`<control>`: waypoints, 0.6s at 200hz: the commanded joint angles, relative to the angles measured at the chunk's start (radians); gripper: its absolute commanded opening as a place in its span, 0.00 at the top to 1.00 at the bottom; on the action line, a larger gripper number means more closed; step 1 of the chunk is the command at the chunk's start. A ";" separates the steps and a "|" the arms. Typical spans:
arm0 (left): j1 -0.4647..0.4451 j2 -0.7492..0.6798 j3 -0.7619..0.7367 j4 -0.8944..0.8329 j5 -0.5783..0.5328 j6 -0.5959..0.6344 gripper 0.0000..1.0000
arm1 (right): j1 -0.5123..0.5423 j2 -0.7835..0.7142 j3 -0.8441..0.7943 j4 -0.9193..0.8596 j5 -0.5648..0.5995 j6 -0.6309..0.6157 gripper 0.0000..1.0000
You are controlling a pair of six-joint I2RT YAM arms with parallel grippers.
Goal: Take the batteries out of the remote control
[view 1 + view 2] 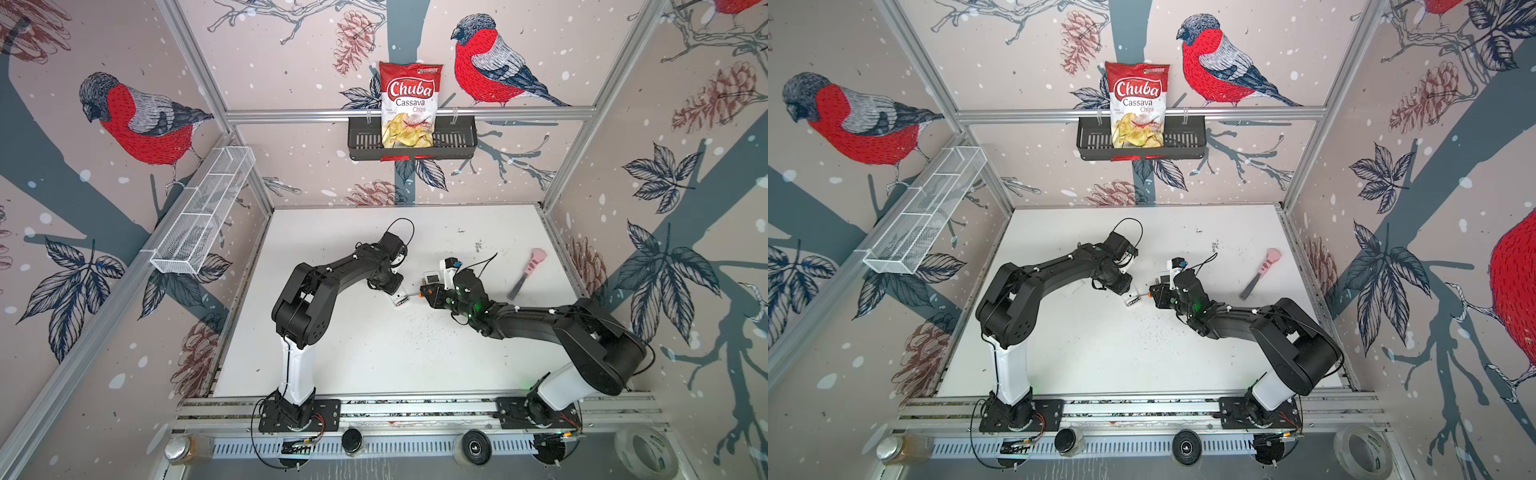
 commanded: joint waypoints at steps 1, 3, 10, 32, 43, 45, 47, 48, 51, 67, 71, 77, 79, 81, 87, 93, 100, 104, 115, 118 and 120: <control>0.000 0.045 -0.017 -0.045 -0.001 0.010 0.57 | 0.002 0.010 -0.001 0.002 -0.022 -0.017 1.00; 0.000 0.045 -0.017 -0.046 -0.001 0.010 0.57 | 0.002 0.012 -0.001 0.002 -0.024 -0.017 1.00; 0.000 0.045 -0.019 -0.046 -0.001 0.010 0.57 | 0.002 0.014 -0.002 0.002 -0.028 -0.016 1.00; 0.000 0.045 -0.019 -0.046 -0.002 0.010 0.57 | 0.005 0.009 -0.012 0.004 -0.031 -0.012 1.00; 0.000 0.047 -0.017 -0.046 -0.003 0.011 0.57 | 0.009 0.003 -0.015 0.003 -0.037 -0.012 1.00; 0.000 0.047 -0.017 -0.046 -0.002 0.010 0.57 | 0.009 0.001 -0.015 0.002 -0.037 -0.012 1.00; 0.000 0.047 -0.016 -0.045 -0.002 0.010 0.57 | 0.010 0.000 -0.016 0.002 -0.036 -0.012 1.00; 0.000 0.047 -0.016 -0.045 -0.001 0.010 0.57 | 0.011 -0.001 -0.016 0.001 -0.037 -0.012 1.00; 0.000 0.047 -0.016 -0.045 -0.001 0.010 0.57 | 0.011 -0.003 -0.016 0.000 -0.037 -0.012 1.00; 0.000 0.047 -0.017 -0.047 -0.001 0.010 0.57 | 0.018 -0.019 -0.022 -0.008 -0.036 -0.012 1.00; 0.000 0.047 -0.016 -0.047 -0.001 0.010 0.57 | 0.018 -0.022 -0.024 -0.009 -0.036 -0.012 1.00; 0.000 0.047 -0.016 -0.047 -0.002 0.010 0.57 | 0.021 -0.028 -0.025 -0.012 -0.035 -0.012 1.00; 0.000 0.047 -0.016 -0.047 -0.001 0.010 0.57 | 0.020 -0.030 -0.027 -0.013 -0.034 -0.012 1.00; 0.000 0.047 -0.016 -0.046 -0.001 0.010 0.57 | 0.021 -0.031 -0.027 -0.014 -0.034 -0.012 1.00; 0.000 0.047 -0.016 -0.048 -0.002 0.010 0.57 | 0.023 -0.036 -0.028 -0.015 -0.031 -0.012 1.00; 0.000 0.047 -0.015 -0.048 -0.001 0.010 0.57 | 0.023 -0.040 -0.030 -0.016 -0.031 -0.012 1.00; 0.000 0.047 -0.016 -0.047 -0.001 0.010 0.57 | 0.023 -0.044 -0.032 -0.017 -0.032 -0.011 1.00; 0.000 0.047 -0.016 -0.047 -0.001 0.010 0.57 | 0.024 -0.044 -0.031 -0.017 -0.031 -0.011 1.00; 0.000 0.047 -0.015 -0.048 -0.001 0.010 0.57 | 0.027 -0.048 -0.032 -0.019 -0.029 -0.011 1.00; 0.000 0.047 -0.016 -0.047 -0.001 0.009 0.57 | 0.027 -0.048 -0.031 -0.019 -0.029 -0.011 1.00; 0.000 0.047 -0.016 -0.047 -0.001 0.010 0.57 | 0.028 -0.048 -0.031 -0.019 -0.030 -0.011 1.00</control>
